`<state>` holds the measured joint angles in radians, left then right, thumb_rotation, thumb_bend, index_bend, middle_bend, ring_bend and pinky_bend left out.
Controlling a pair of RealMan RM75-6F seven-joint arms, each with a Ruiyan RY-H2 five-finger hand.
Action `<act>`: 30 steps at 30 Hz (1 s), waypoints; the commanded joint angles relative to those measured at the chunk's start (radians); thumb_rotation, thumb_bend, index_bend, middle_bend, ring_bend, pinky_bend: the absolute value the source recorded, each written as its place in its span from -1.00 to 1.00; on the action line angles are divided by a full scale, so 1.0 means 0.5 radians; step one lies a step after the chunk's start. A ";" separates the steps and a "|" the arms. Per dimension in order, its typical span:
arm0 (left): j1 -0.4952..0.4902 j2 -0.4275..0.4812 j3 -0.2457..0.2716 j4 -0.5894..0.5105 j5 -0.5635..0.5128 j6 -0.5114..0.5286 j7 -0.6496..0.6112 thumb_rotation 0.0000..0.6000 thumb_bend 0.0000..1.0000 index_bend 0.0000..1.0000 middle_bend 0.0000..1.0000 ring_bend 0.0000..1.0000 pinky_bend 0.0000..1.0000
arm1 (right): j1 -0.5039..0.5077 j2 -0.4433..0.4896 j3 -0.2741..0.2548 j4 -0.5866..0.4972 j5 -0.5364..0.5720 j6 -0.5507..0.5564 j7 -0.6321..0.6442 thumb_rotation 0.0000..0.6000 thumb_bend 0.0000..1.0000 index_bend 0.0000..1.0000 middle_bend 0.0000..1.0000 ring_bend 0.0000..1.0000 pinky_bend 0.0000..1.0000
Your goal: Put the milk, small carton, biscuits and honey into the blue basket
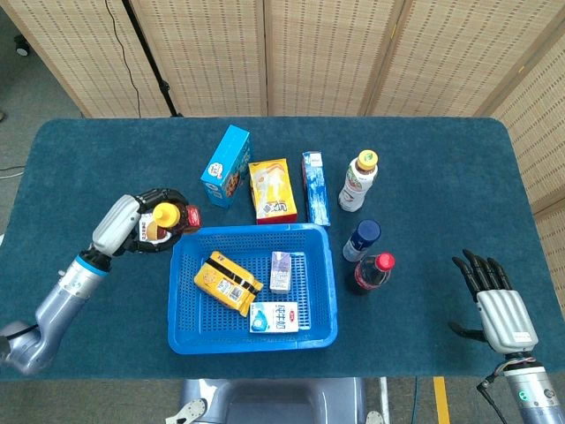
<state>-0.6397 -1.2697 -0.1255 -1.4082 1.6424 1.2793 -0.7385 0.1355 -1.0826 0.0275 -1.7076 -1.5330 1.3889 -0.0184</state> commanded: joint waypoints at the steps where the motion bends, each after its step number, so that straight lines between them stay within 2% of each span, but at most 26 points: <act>1: -0.018 0.015 0.063 -0.052 0.045 -0.063 0.052 1.00 -0.07 0.10 -0.07 -0.14 0.13 | 0.002 0.001 0.001 0.003 0.004 -0.004 0.004 1.00 -1.00 -1.00 -1.00 -1.00 -1.00; 7: -0.092 -0.102 0.131 -0.054 0.053 -0.241 0.179 1.00 -0.08 0.10 -0.07 -0.14 0.13 | 0.004 0.003 0.006 0.008 0.011 -0.004 0.014 1.00 -1.00 -1.00 -1.00 -1.00 -1.00; 11: -0.171 -0.209 0.130 -0.056 0.040 -0.355 0.234 1.00 -0.09 0.09 -0.07 -0.14 0.13 | 0.009 0.001 0.003 0.010 0.016 -0.018 0.010 1.00 -1.00 -1.00 -1.00 -1.00 -1.00; 17: -0.280 -0.417 0.032 -0.036 -0.133 -0.533 0.498 1.00 -0.09 0.08 -0.07 -0.15 0.13 | 0.012 0.005 0.006 0.012 0.028 -0.026 0.018 1.00 -1.00 -1.00 -1.00 -1.00 -1.00; 21: -0.330 -0.574 -0.040 0.034 -0.233 -0.569 0.610 1.00 -0.11 0.04 -0.09 -0.18 0.13 | 0.013 0.010 0.009 0.014 0.036 -0.031 0.033 1.00 -1.00 -1.00 -1.00 -1.00 -1.00; 22: -0.342 -0.606 -0.049 0.049 -0.255 -0.583 0.630 1.00 -0.12 -0.01 -0.13 -0.22 0.13 | 0.013 0.012 0.009 0.014 0.037 -0.030 0.036 1.00 -1.00 -1.00 -1.00 -1.00 -1.00; 25: -0.397 -0.618 -0.028 0.033 -0.261 -0.692 0.617 1.00 -0.24 -0.63 -0.67 -0.67 -0.02 | 0.010 0.018 0.012 0.015 0.044 -0.027 0.052 1.00 -1.00 -1.00 -1.00 -1.00 -1.00; 26: -0.411 -0.606 -0.019 0.019 -0.251 -0.715 0.610 1.00 -0.32 -0.89 -0.90 -0.88 -0.16 | 0.009 0.020 0.012 0.016 0.046 -0.026 0.056 1.00 -1.00 -1.00 -1.00 -1.00 -1.00; 27: -0.418 -0.596 -0.012 0.009 -0.239 -0.722 0.608 1.00 -0.39 -0.99 -0.99 -0.97 -0.24 | 0.008 0.022 0.013 0.016 0.048 -0.024 0.062 1.00 -1.00 -1.00 -1.00 -1.00 -1.00; 30: -0.415 -0.561 0.018 -0.024 -0.186 -0.686 0.650 1.00 -0.63 -1.00 -1.00 -1.00 -0.30 | 0.003 0.028 0.015 0.019 0.051 -0.015 0.075 1.00 -1.00 -1.00 -1.00 -1.00 -1.00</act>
<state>-0.8482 -1.5605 -0.1252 -1.4097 1.5358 0.9240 -0.4236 0.1372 -1.0692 0.0347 -1.6985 -1.5080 1.3808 0.0186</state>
